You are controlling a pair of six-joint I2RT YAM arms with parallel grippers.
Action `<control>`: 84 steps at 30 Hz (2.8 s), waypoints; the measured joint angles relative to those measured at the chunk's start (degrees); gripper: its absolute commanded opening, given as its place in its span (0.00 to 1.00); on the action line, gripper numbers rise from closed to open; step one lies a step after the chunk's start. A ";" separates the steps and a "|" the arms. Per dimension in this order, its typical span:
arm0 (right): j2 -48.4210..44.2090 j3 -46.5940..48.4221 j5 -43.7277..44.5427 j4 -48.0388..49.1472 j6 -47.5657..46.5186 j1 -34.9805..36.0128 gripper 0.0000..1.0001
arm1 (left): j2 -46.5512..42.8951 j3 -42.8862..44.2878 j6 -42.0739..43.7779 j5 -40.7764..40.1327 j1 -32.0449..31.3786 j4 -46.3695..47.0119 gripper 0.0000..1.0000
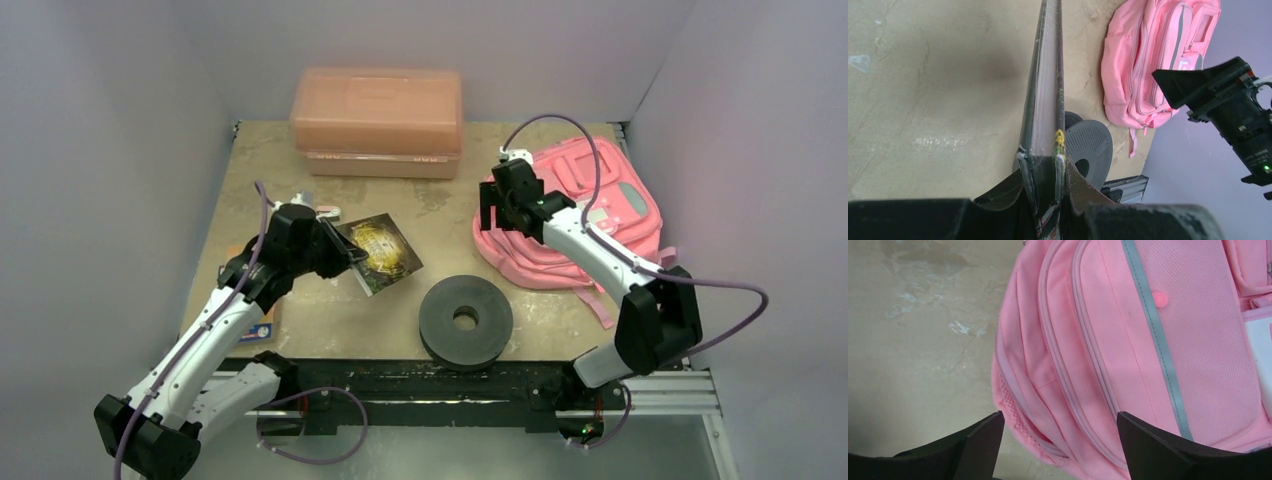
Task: Pack the student bag
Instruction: Place the book in the student bag.
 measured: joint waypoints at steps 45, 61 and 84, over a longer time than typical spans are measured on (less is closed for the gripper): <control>10.23 1.14 14.25 1.29 -0.15 2.71 0.23 | 3.28 -0.02 0.02 9.07 0.00 2.80 0.00; 18.23 1.33 15.65 2.80 -1.07 4.46 0.75 | 3.21 -1.18 -0.09 9.51 0.00 3.26 0.00; 15.54 0.59 18.08 6.08 -1.49 4.90 0.00 | 6.32 -1.18 -1.62 12.26 0.00 6.01 0.00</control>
